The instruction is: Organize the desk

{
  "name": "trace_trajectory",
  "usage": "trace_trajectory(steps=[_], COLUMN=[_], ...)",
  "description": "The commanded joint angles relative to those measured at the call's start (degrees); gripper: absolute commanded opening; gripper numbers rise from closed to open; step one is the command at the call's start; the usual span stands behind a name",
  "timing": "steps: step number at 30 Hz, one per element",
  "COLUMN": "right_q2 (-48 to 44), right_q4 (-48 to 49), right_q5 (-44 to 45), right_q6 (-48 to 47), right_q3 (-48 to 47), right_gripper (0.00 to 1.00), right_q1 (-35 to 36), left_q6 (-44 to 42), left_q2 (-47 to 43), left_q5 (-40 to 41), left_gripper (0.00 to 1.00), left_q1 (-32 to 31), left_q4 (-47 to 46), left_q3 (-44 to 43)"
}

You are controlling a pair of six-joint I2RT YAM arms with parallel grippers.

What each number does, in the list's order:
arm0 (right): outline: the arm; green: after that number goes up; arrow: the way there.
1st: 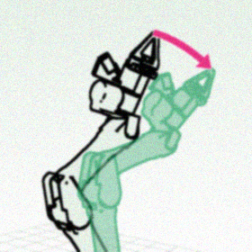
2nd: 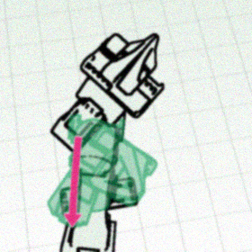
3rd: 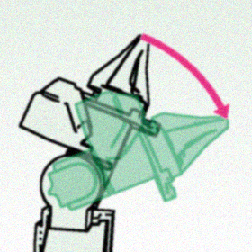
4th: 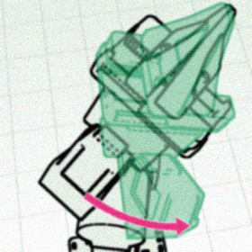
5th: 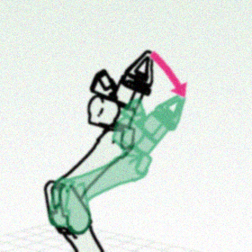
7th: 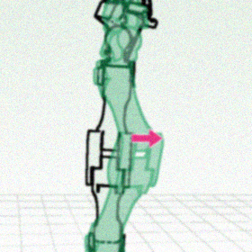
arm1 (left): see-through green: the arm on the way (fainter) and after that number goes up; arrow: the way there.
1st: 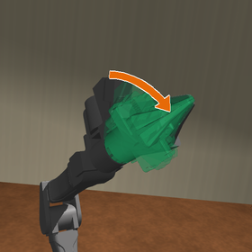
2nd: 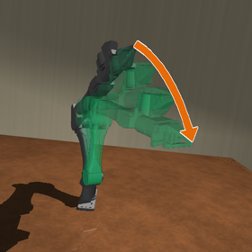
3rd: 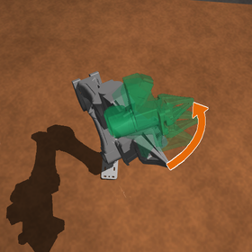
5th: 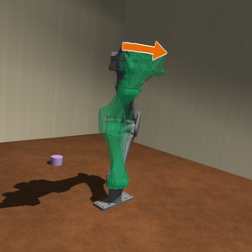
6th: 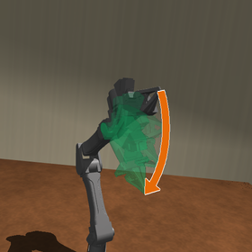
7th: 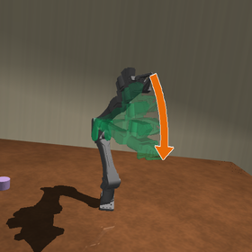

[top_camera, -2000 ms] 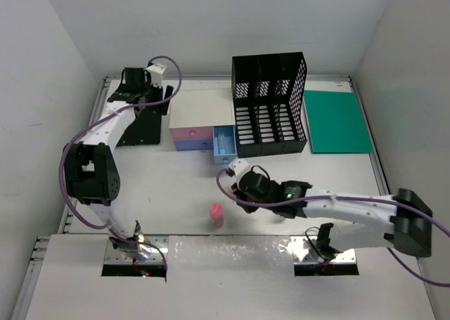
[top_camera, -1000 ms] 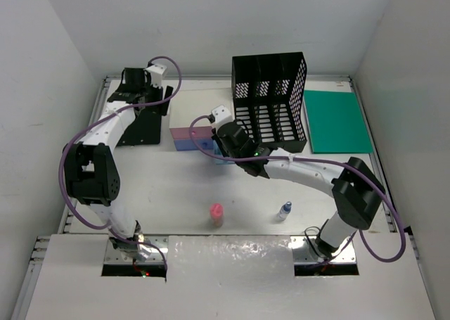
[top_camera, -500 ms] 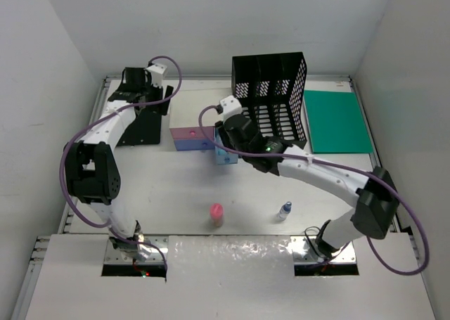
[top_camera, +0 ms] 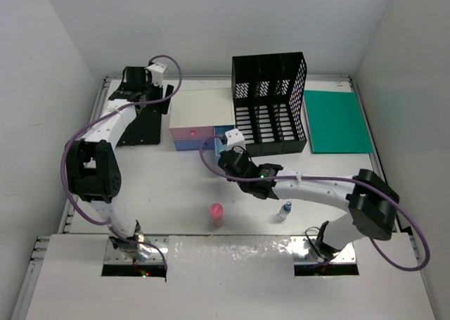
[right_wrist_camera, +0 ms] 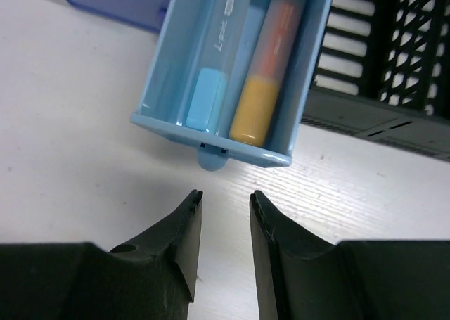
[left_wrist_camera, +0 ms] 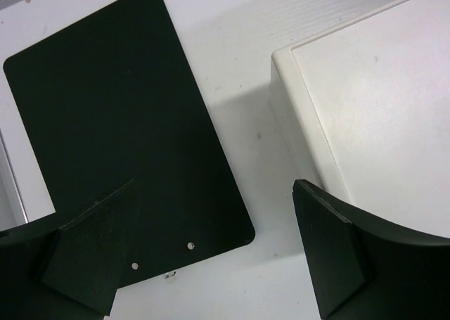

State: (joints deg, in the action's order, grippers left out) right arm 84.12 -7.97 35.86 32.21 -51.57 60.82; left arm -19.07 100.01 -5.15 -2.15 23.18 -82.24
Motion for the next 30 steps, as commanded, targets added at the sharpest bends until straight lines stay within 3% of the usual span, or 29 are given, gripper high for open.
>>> trace_trajectory(steps=[1, 20, 30], right_q2=[2.97, 9.49, 15.02], right_q4=[4.98, 12.1, 13.59], right_q5=[-0.79, 6.5, 2.73], right_q6=[4.36, -0.03, -3.72], right_q3=[-2.12, -6.7, -12.58], right_gripper=[0.32, 0.23, 0.23], right_q1=[-0.17, -2.02, -7.38], left_q6=[0.79, 0.7, 0.17], left_q2=[0.54, 1.68, 2.3], left_q5=[-0.3, -1.88, -1.62], left_gripper=[0.88, 0.88, 0.88], left_q1=[0.13, -0.13, -0.13], left_q4=[-1.56, -1.65, -2.26], left_q3=[-2.31, -2.4, -2.49])
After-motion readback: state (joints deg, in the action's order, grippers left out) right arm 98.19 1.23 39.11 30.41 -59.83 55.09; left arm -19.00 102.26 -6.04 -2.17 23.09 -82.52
